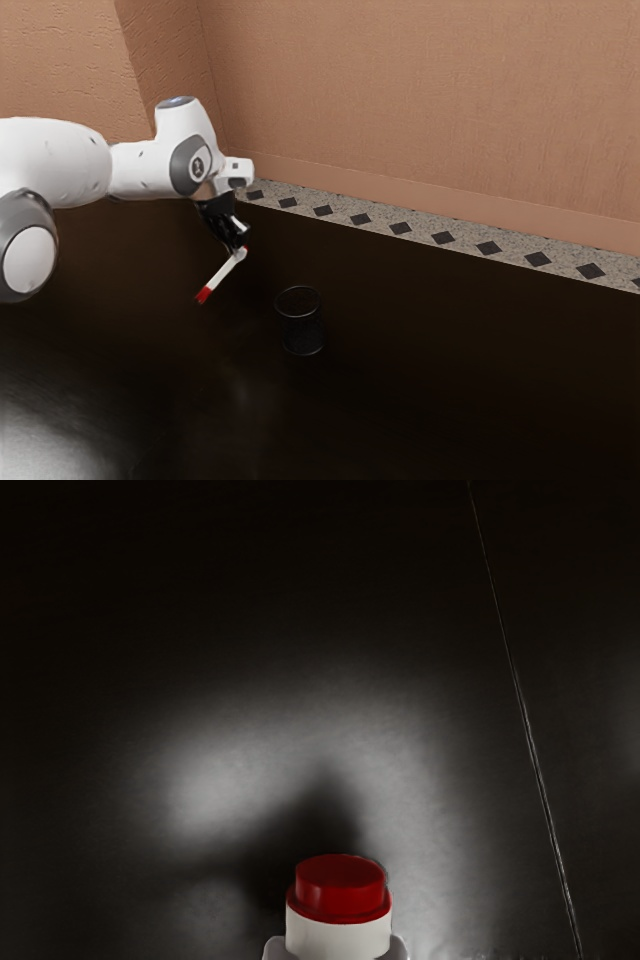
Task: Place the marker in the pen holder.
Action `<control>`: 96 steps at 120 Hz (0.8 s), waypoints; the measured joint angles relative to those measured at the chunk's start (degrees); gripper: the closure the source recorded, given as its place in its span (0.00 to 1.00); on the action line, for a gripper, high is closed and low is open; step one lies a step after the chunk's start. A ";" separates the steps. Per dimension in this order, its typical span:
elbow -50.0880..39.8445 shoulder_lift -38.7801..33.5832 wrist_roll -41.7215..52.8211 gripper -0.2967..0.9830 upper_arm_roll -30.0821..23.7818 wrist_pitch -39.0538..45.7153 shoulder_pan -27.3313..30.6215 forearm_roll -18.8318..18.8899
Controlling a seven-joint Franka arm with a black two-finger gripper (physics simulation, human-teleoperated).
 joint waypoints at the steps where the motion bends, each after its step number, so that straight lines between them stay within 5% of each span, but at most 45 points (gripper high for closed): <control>1: -0.38 -0.89 -0.01 0.83 -0.02 -0.18 -0.31 0.12; 26: -5.90 -14.89 1.91 0.83 -0.63 -4.72 -5.53 1.46; 46: -9.38 -21.19 5.49 0.82 -6.03 -6.84 -7.02 1.61; 74: -9.27 -20.70 9.88 0.80 -9.65 -7.48 -8.43 1.37; 96: -1.79 -13.34 12.45 0.79 -9.57 -7.37 -9.82 1.27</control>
